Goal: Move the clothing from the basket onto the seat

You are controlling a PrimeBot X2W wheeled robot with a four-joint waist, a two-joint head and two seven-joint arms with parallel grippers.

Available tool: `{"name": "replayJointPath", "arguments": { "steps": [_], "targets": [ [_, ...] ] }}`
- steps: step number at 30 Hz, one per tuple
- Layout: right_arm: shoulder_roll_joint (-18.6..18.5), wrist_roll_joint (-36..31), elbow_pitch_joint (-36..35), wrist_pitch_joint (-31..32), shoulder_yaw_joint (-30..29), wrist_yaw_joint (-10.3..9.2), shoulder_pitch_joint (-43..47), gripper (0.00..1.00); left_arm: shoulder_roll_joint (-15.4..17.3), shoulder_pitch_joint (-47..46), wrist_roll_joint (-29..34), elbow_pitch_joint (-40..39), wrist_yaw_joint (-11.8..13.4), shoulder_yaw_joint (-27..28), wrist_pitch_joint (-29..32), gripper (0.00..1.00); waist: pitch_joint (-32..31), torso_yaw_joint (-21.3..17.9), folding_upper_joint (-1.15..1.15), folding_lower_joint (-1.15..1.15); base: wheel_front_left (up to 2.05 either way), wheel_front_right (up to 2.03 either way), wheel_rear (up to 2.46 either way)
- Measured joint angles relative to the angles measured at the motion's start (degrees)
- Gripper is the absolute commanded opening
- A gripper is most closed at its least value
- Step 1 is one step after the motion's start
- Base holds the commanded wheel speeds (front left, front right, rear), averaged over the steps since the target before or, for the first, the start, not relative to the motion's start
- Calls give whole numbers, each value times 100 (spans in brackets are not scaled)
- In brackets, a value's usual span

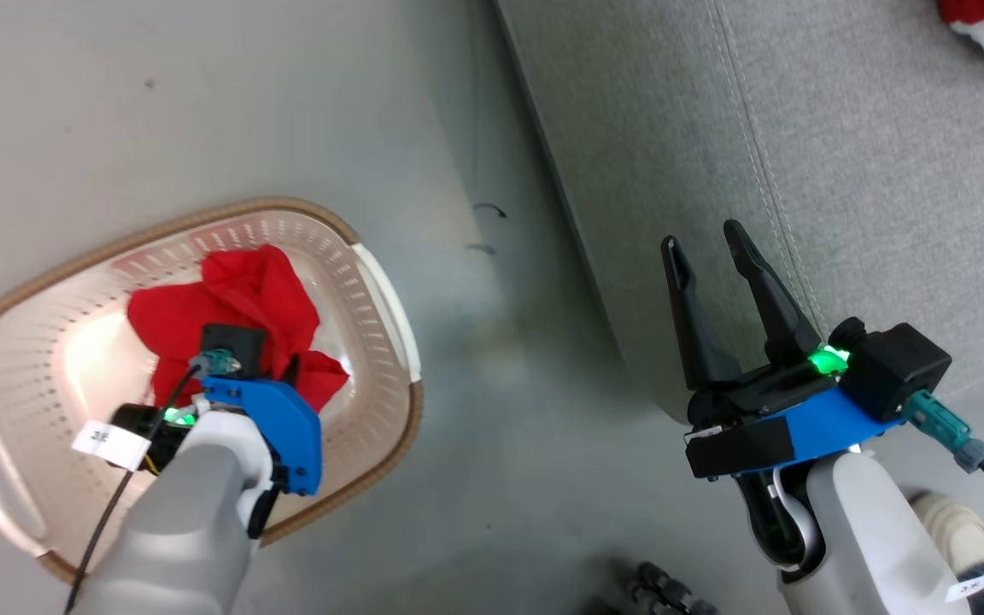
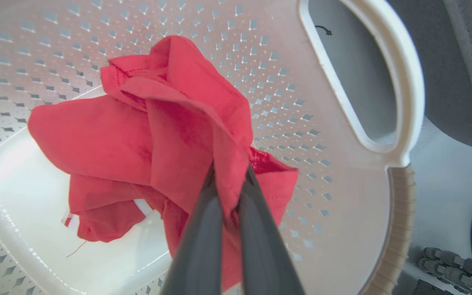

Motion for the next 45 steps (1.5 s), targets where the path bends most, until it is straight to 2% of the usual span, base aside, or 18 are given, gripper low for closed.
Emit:
{"name": "replayJointPath", "arguments": {
  "steps": [14,27,37,45],
  "targets": [
    [7,-568,212,224,-357,0,240,100,-457,348,-227,-327,-22,-236,-355,0,-1183,822,0,-1,0,0,0],
    [8,-800,54,736,-594,0,886,100,-601,527,-343,-980,-31,-858,-567,0,-2691,1578,0,-2,0,0,0],
    [7,-753,-42,956,-571,0,1277,100,-624,242,-434,-1555,-32,-1102,-708,0,-3636,1875,1,-2,0,0,0],
    [7,-738,-152,1080,-565,0,1444,100,-634,-253,-445,-2157,9,-1321,-709,0,-3917,2012,0,-1,0,0,0]
  ]
}}
